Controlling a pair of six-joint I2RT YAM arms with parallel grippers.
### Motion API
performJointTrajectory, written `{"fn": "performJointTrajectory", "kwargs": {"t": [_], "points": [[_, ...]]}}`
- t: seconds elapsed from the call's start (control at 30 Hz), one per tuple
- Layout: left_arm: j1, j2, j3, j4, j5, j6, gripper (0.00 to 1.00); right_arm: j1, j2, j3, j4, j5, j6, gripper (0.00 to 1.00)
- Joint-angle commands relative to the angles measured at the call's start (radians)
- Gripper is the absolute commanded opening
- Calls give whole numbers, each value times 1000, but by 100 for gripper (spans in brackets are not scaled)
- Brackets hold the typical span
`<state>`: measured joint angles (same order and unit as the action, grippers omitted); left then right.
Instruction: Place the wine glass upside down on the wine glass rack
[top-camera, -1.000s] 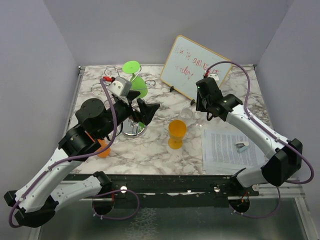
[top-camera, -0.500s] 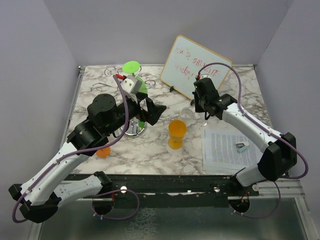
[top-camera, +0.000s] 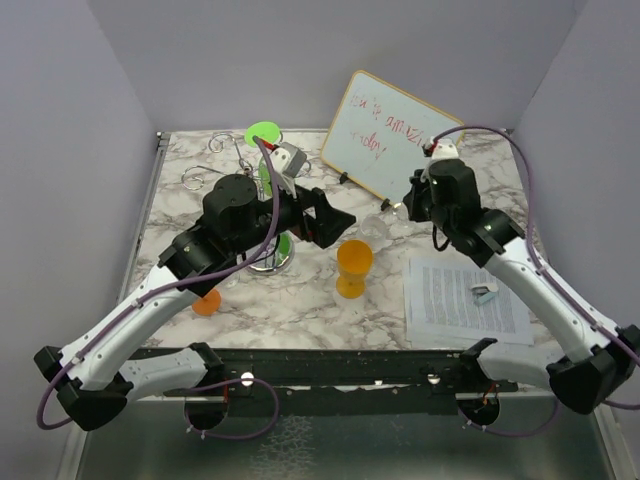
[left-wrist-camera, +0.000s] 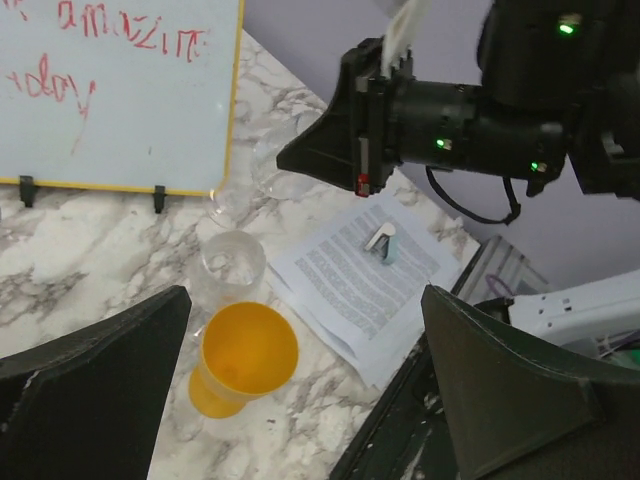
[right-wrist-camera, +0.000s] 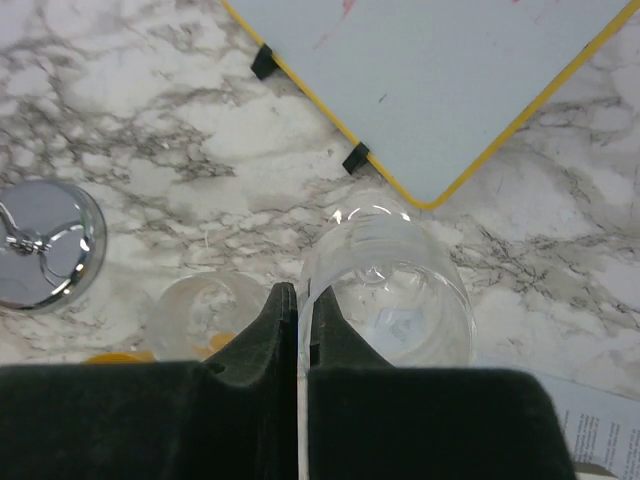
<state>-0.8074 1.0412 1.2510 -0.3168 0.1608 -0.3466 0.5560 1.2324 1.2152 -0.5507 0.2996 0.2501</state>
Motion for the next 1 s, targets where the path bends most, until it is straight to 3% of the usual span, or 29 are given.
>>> {"fn": "performJointTrajectory", "kwargs": {"t": [0.0, 0.27, 0.53, 0.83, 0.97], "points": [[-4, 33, 34, 98, 10, -222, 99, -2, -174, -75, 206, -6, -4, 1], [-8, 161, 68, 283, -68, -496, 96, -3, -349, -113, 425, -68, 112, 1], [-10, 258, 61, 523, -154, -713, 96, -3, -471, -283, 794, -81, 328, 1], [-17, 364, 104, 630, -224, -920, 97, -2, -518, -384, 1003, -110, 537, 1], [-18, 401, 135, 680, -252, -937, 94, -3, -502, -394, 1030, -145, 587, 1]]}}
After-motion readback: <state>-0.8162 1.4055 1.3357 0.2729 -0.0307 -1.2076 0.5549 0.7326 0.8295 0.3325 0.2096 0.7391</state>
